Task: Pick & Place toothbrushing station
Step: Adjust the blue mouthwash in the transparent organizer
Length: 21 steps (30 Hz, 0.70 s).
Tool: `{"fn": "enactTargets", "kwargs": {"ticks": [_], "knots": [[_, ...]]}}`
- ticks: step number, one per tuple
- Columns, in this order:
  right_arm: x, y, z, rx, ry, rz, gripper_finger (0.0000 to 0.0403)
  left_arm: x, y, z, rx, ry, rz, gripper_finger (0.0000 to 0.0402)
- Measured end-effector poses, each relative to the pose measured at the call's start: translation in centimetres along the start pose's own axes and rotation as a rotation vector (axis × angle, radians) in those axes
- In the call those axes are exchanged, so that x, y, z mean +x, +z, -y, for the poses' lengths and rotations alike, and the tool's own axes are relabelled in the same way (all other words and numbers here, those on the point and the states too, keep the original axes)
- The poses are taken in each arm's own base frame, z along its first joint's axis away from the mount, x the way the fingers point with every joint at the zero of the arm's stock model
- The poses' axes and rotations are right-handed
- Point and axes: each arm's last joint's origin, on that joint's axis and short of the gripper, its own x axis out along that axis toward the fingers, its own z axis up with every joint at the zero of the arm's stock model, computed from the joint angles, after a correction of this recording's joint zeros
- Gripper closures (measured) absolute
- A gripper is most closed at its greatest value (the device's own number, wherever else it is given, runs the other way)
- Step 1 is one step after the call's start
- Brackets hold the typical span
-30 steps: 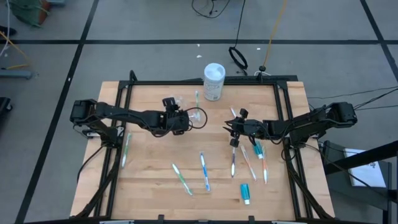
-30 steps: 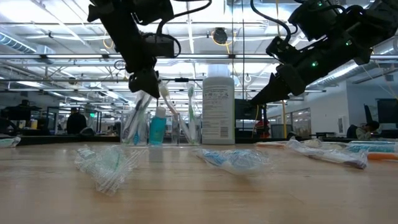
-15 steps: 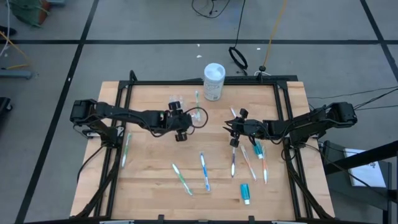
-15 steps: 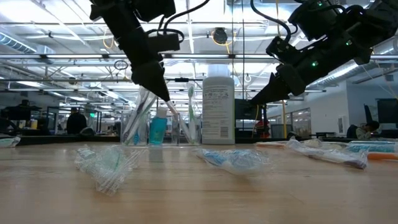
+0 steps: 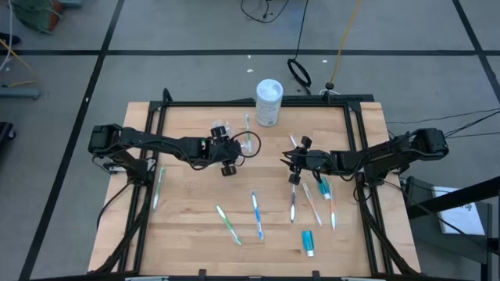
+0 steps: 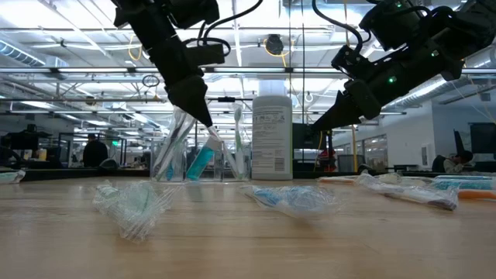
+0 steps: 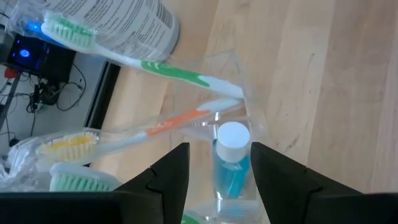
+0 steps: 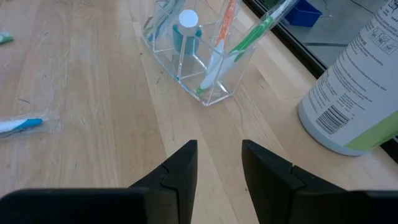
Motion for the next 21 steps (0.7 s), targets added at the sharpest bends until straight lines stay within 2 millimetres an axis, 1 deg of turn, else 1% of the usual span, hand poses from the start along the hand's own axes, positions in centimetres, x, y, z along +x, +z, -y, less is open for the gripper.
{"fn": "enactTargets", "kwargs": {"ticks": [3,6,9,13,16,21], "knots": [[0.0,0.0,0.0,-0.002,0.0,0.0,0.0287,0.1,0.3,-0.1,-0.036,-0.002,0.031,0.0225],[0.0,0.0,0.0,-0.002,-0.001,0.0,0.0287,0.6,0.8,0.1,-0.072,-0.017,0.076,0.0225],[0.0,0.0,0.0,-0.004,-0.001,0.001,0.0287,1.8,0.7,0.5,-0.015,-0.016,0.06,0.0225],[0.0,0.0,0.0,-0.005,-0.001,-0.001,0.0287,3.4,0.0,0.8,0.047,0.016,-0.012,0.0225],[0.0,0.0,0.0,-0.005,-0.001,0.0,0.0287,3.5,-0.1,0.7,0.068,0.073,-0.029,0.0225],[0.0,0.0,0.0,-0.007,-0.002,0.0,0.0287,3.1,-0.4,0.5,0.086,0.077,-0.054,0.0225]]}}
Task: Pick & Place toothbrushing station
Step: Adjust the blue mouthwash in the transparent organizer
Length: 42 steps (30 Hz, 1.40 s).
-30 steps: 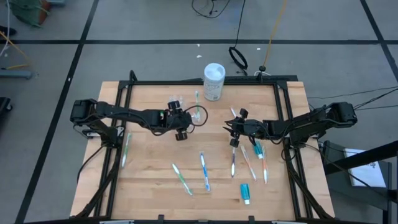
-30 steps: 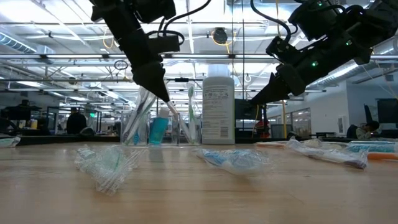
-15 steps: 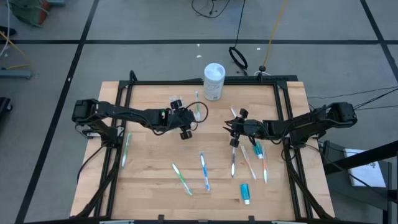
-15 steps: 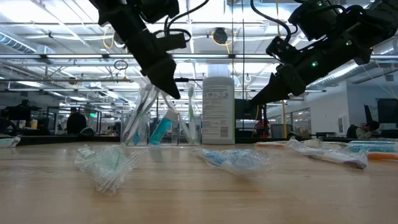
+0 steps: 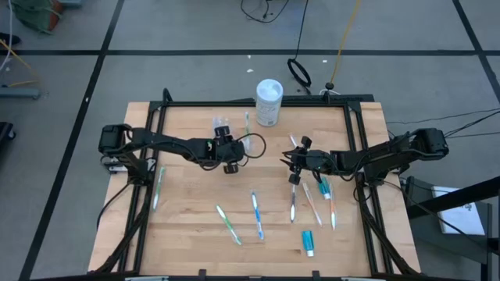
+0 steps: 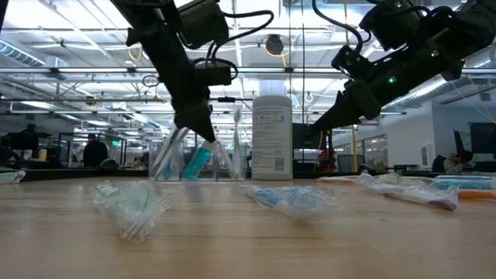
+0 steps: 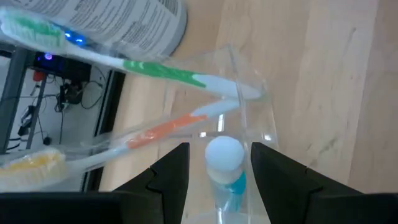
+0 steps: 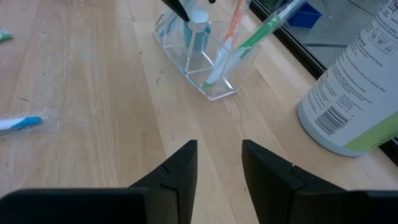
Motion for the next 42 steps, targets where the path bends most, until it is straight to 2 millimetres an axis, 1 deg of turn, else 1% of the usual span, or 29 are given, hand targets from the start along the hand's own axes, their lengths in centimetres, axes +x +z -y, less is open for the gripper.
{"fn": "enactTargets", "kwargs": {"ticks": [3,7,12,17,22,26,33,36,42], "knots": [[0.0,0.0,0.0,0.0,0.001,0.0,0.0287,0.0,-0.4,0.0,0.021,0.017,-0.037,0.0225],[0.0,0.0,0.0,0.002,0.001,0.0,0.0287,0.0,-0.4,-0.1,-0.003,0.041,-0.039,0.0225],[0.0,0.0,0.0,0.001,0.001,0.0,0.0287,-0.4,0.0,-0.3,-0.046,0.057,0.001,0.0225],[0.0,0.0,0.0,0.002,0.001,0.0,0.0287,-0.9,0.7,-0.7,-0.127,0.072,0.06,0.0225],[0.0,0.0,0.0,0.002,0.001,-0.001,0.0287,0.2,0.3,-1.3,-0.156,0.031,0.032,0.0225],[0.0,0.0,0.0,0.001,0.001,-0.001,0.0287,0.5,-0.2,-1.6,-0.173,0.016,-0.015,0.0225],[0.0,0.0,0.0,0.0,0.001,-0.001,0.0287,0.7,-0.6,-2.1,-0.154,0.042,-0.05,0.0225],[0.0,0.0,0.0,-0.008,0.001,0.0,0.0287,0.6,-0.6,-2.3,-0.15,0.09,-0.054,0.0225],[0.0,0.0,0.0,-0.024,0.0,0.0,0.0287,0.6,-0.7,-2.4,-0.073,0.122,-0.063,0.0225]]}}
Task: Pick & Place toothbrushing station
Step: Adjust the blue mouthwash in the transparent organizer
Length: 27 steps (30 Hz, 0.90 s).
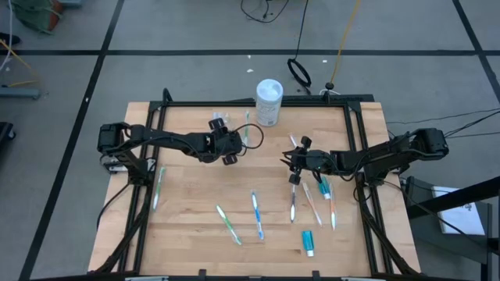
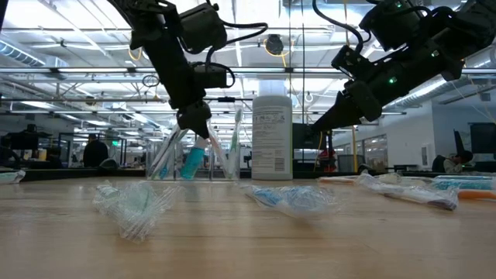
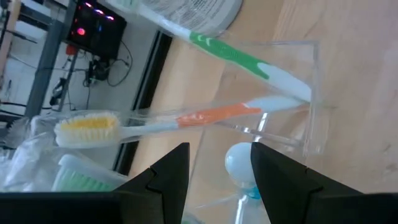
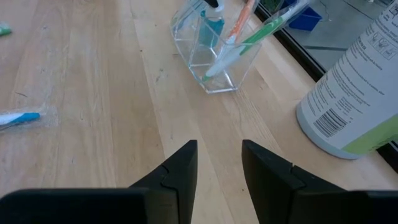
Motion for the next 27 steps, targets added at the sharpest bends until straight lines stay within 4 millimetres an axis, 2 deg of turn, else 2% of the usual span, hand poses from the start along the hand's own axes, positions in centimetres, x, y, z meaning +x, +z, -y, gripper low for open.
{"fn": "enactTargets", "kwargs": {"ticks": [18,22,27], "knots": [[0.0,0.0,0.0,-0.009,-0.001,0.0,0.0287,0.3,-0.8,-0.8,0.005,0.11,-0.078,0.0225],[0.0,0.0,0.0,-0.011,-0.002,0.0,0.0287,-0.3,-1.0,-1.2,0.003,0.107,-0.09,0.0225],[0.0,0.1,0.0,-0.018,-0.003,0.01,0.0287,-2.1,-1.4,-2.5,-0.079,0.104,-0.086,0.0225]]}}
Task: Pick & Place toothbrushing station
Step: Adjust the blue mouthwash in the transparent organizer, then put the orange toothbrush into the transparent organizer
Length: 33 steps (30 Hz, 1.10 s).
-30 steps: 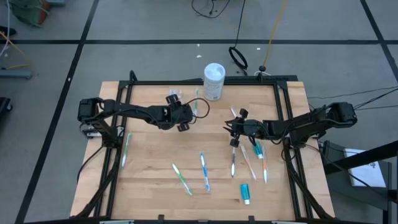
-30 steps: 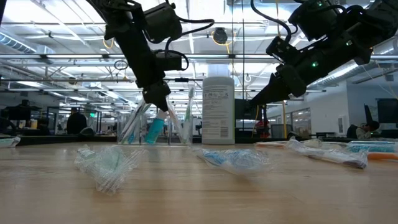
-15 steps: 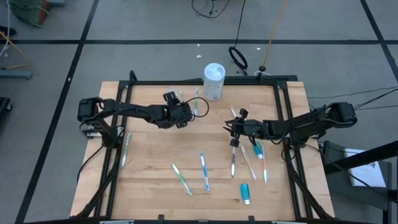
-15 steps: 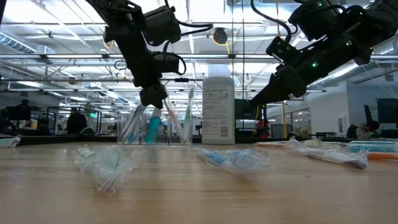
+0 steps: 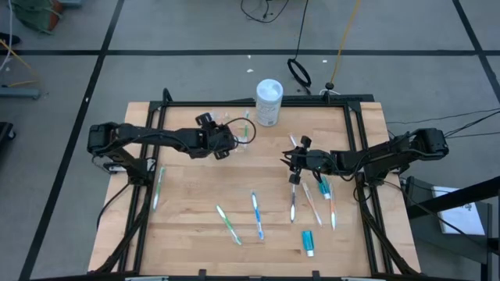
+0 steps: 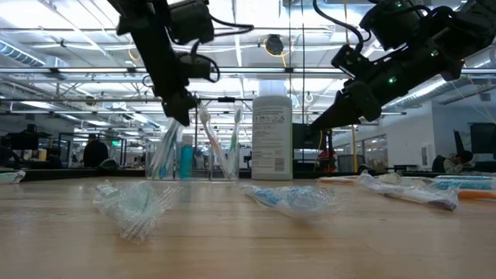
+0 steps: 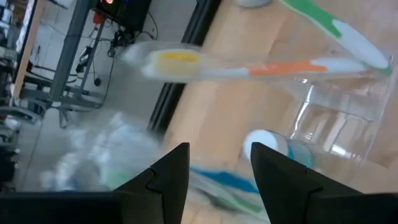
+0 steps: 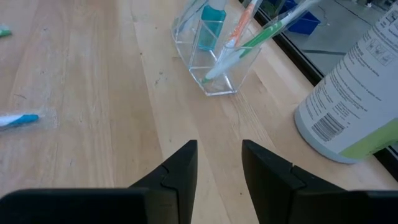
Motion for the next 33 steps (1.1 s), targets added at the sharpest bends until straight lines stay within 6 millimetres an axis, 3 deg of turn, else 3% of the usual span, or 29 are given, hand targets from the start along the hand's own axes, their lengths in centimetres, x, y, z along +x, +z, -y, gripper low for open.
{"fn": "enactTargets", "kwargs": {"ticks": [9,20,28,33], "knots": [[0.0,0.0,0.0,0.0,0.0,0.004,0.0287,-3.7,0.0,-3.1,-0.107,-0.005,0.119,0.0225],[-0.4,0.0,-0.2,0.177,0.014,-0.017,0.0287,-8.9,-1.0,-6.1,-0.278,-0.077,0.293,0.0225],[-3.9,1.8,-0.7,0.213,0.146,0.01,0.0287,-9.8,-1.4,-7.0,-0.311,-0.08,0.324,0.0225],[-5.6,1.5,-0.8,0.176,0.182,-0.042,0.0287,-9.4,-1.2,-6.6,-0.299,-0.086,0.313,0.0225]]}}
